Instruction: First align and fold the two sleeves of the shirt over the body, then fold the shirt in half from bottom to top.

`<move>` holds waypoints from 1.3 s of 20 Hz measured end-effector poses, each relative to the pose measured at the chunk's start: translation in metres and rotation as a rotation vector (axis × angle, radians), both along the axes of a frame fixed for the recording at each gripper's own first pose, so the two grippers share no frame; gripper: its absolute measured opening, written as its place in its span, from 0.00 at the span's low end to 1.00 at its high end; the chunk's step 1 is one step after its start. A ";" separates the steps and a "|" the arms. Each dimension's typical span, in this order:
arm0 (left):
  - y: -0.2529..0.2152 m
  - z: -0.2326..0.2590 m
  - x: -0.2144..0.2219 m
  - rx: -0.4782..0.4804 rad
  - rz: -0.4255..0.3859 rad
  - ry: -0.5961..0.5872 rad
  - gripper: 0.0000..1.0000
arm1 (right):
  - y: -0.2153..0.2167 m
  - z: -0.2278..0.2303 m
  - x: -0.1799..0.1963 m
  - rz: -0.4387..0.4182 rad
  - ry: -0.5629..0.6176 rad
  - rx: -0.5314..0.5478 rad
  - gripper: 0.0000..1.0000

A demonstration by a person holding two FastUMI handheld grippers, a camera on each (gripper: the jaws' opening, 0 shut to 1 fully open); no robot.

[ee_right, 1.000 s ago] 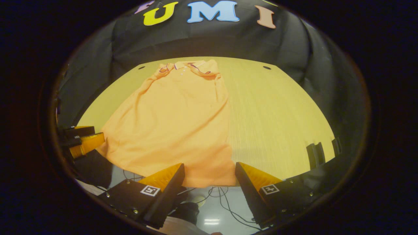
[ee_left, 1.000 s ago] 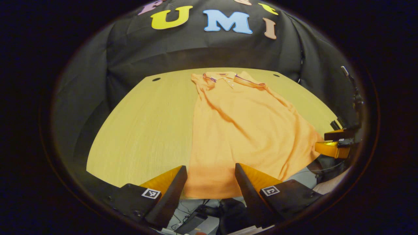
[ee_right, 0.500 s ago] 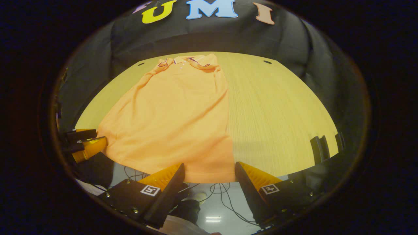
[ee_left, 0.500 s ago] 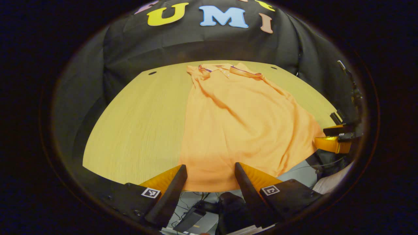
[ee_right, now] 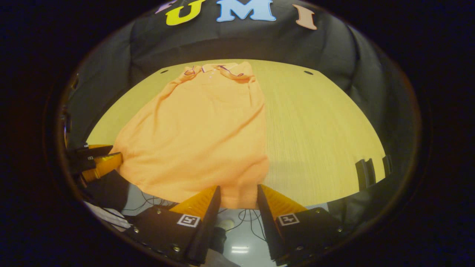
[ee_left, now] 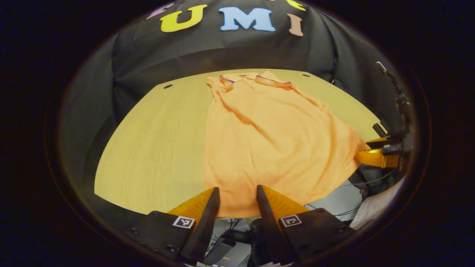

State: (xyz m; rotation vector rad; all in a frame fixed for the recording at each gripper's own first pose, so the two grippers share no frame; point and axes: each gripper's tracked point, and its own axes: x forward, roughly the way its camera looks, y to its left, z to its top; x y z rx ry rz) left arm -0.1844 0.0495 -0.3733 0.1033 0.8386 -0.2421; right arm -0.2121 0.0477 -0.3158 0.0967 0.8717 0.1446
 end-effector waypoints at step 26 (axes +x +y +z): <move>-0.013 0.091 0.101 -0.023 0.135 -0.180 0.06 | -0.025 0.115 0.090 0.021 -0.272 0.041 0.05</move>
